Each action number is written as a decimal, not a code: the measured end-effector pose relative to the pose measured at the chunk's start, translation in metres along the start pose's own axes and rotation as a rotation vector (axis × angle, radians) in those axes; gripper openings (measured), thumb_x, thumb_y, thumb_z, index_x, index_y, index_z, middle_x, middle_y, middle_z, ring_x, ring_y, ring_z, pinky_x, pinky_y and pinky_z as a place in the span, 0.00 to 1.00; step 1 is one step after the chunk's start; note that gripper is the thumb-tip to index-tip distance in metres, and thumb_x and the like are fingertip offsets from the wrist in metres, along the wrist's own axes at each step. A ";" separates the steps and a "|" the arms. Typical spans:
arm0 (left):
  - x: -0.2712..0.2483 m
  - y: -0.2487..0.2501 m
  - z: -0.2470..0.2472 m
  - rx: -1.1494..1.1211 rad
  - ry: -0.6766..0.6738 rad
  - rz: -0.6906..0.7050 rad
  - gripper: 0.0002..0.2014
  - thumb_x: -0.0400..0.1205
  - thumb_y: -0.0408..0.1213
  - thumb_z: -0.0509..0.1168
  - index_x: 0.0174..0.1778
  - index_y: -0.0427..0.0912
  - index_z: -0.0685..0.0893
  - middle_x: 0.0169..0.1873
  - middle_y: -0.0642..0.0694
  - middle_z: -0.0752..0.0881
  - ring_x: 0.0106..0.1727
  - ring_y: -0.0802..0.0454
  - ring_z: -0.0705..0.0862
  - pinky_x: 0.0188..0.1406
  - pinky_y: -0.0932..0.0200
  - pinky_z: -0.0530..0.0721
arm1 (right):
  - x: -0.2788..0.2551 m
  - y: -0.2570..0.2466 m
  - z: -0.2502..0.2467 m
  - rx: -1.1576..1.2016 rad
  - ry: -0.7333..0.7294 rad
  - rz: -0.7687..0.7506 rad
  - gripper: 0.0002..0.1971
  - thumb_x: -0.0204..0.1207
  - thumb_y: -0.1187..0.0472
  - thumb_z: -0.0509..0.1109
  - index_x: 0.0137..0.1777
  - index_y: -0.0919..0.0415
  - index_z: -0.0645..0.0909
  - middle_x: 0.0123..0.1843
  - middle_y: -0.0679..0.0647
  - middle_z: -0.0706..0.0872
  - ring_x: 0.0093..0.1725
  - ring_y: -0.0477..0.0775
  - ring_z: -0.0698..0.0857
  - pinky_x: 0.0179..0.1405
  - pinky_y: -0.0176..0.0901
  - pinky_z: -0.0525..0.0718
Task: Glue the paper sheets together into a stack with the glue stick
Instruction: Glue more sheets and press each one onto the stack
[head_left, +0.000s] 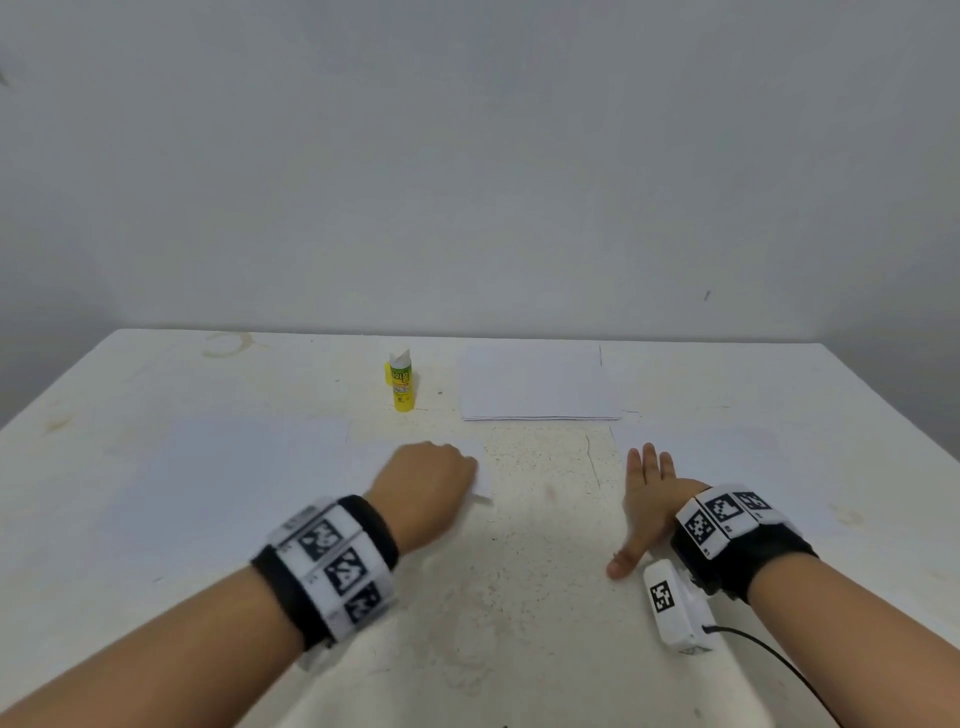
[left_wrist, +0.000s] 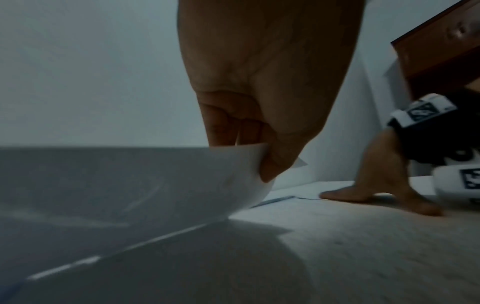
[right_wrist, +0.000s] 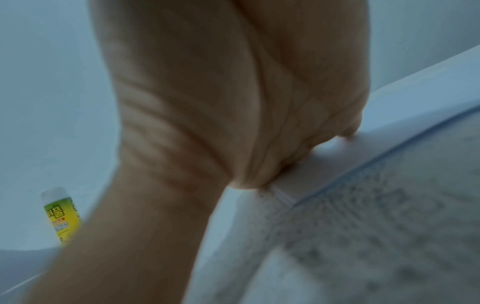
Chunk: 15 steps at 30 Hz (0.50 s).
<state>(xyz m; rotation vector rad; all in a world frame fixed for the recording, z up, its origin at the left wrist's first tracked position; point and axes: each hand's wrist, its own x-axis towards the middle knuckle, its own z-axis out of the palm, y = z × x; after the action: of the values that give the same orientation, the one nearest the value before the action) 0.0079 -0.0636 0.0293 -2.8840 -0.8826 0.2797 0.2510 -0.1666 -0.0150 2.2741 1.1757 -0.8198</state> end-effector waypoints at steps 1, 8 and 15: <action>0.006 0.012 0.002 -0.007 -0.032 0.036 0.13 0.87 0.36 0.52 0.59 0.37 0.80 0.53 0.42 0.84 0.50 0.44 0.83 0.44 0.55 0.74 | 0.000 0.000 0.000 -0.001 0.009 -0.003 0.81 0.49 0.29 0.79 0.75 0.69 0.18 0.79 0.66 0.21 0.80 0.69 0.28 0.81 0.70 0.46; 0.032 0.039 0.023 -0.210 -0.167 0.098 0.29 0.84 0.62 0.53 0.59 0.38 0.81 0.58 0.43 0.81 0.57 0.44 0.80 0.52 0.52 0.77 | 0.000 0.001 0.001 -0.014 0.057 -0.015 0.87 0.32 0.23 0.72 0.78 0.68 0.22 0.81 0.65 0.24 0.82 0.68 0.31 0.82 0.67 0.48; 0.030 0.012 0.031 -0.361 -0.187 0.280 0.29 0.82 0.22 0.56 0.78 0.48 0.69 0.77 0.49 0.67 0.73 0.48 0.68 0.70 0.55 0.70 | 0.022 0.011 -0.014 0.209 0.301 -0.003 0.57 0.63 0.19 0.59 0.77 0.68 0.61 0.76 0.63 0.65 0.76 0.63 0.64 0.74 0.54 0.66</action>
<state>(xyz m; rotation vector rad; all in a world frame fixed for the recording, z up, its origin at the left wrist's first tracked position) 0.0324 -0.0550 -0.0073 -3.3684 -0.6006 0.4656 0.2751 -0.1512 -0.0188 2.6389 1.2727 -0.6414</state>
